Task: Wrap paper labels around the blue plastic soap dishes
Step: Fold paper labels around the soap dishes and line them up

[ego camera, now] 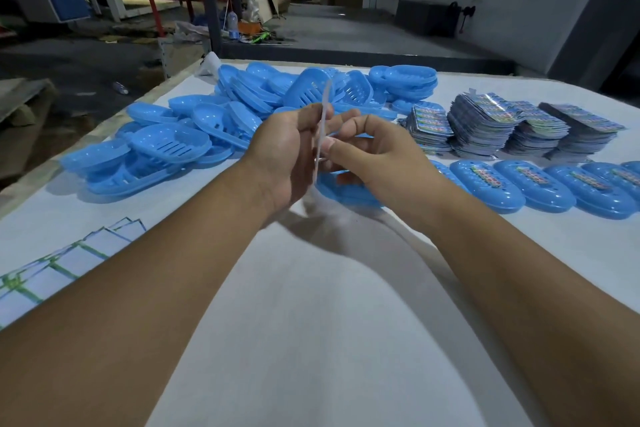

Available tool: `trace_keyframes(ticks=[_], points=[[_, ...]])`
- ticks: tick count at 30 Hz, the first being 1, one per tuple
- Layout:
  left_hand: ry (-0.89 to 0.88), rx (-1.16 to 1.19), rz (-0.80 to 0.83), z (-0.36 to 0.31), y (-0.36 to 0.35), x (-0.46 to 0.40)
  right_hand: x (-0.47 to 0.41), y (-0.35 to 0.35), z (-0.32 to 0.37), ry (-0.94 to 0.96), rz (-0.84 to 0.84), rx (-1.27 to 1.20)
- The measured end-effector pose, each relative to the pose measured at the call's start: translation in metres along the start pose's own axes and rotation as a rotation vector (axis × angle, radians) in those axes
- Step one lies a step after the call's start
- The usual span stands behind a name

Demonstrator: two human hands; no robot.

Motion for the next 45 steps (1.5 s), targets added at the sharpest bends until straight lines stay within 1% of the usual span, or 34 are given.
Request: trace_keyframes(ticks=[3,5,9,10,14,21,25,27,29,33,38,45], points=[[0.028,0.065,0.006,0.000,-0.001,0.002,0.000,-0.002,0.001,-0.008,-0.037,-0.072],[0.000,0.016,-0.049,0.001,-0.001,0.002,-0.001,0.000,0.002,-0.037,-0.085,-0.111],[-0.079,-0.259,-0.298,0.000,0.005,-0.004,-0.006,0.012,0.001,-0.059,-0.218,-0.097],[-0.086,-0.323,-0.336,-0.001,0.007,-0.005,-0.007,0.015,0.000,-0.054,-0.251,-0.087],[-0.140,-0.574,-0.385,-0.005,0.012,-0.006,-0.011,0.023,-0.002,-0.051,-0.365,-0.046],[-0.261,-0.805,-0.342,-0.004,0.019,-0.003,-0.015,0.031,-0.008,-0.039,-0.412,-0.009],[-0.287,-0.845,-0.333,-0.003,0.021,-0.006,-0.016,0.032,-0.009,-0.045,-0.431,0.040],[-0.306,-0.862,-0.305,-0.001,0.021,-0.006,-0.016,0.032,-0.009,-0.019,-0.435,0.105],[-0.327,-0.871,-0.260,0.001,0.021,-0.006,-0.014,0.030,-0.009,0.024,-0.411,0.189],[-0.425,-0.911,-0.186,0.003,0.019,-0.004,-0.009,0.026,-0.005,0.065,-0.358,0.309],[-0.445,-0.932,-0.153,0.004,0.019,-0.006,-0.004,0.022,-0.001,0.064,-0.304,0.364],[-0.455,-0.941,-0.172,0.005,0.019,-0.006,-0.005,0.023,-0.001,0.066,-0.321,0.398]])
Point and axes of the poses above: each hand's wrist, its own x-axis away from the middle knuckle, its own y-axis out of the back of the hand, z = x × y, the point moved 1 cm from there along -x, towards the middle knuckle, and after that the axes turned 2 degrees about -x, right-handed, at the moved point
